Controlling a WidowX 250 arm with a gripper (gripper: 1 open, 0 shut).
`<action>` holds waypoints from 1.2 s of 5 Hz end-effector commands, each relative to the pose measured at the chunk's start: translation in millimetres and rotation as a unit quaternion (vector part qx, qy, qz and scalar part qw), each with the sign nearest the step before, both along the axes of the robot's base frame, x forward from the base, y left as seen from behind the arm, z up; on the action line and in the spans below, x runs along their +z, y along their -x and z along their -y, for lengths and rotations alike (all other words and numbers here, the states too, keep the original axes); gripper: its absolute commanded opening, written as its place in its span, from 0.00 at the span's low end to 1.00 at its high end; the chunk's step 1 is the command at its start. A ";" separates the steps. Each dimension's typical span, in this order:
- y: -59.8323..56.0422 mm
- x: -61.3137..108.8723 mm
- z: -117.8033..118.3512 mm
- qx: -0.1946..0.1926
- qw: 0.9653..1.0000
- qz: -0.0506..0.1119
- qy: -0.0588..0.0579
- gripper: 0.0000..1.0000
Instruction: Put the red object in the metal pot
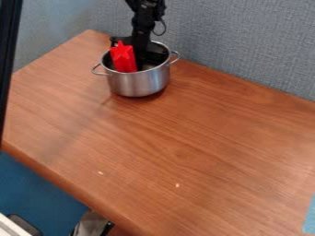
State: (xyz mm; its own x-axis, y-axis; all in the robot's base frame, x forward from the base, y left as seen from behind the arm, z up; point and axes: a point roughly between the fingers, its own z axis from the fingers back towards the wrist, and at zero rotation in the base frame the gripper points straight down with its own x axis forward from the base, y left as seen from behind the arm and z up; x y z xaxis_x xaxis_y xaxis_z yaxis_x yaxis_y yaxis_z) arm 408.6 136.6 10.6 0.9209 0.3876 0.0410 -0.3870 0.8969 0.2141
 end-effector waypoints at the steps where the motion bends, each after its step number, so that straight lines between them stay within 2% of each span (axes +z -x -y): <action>1: 5.9 -9.3 -7.8 0.013 1.000 -0.012 0.006 0.00; 6: 2.7 -11.1 -1.7 0.006 1.000 -0.021 0.007 0.00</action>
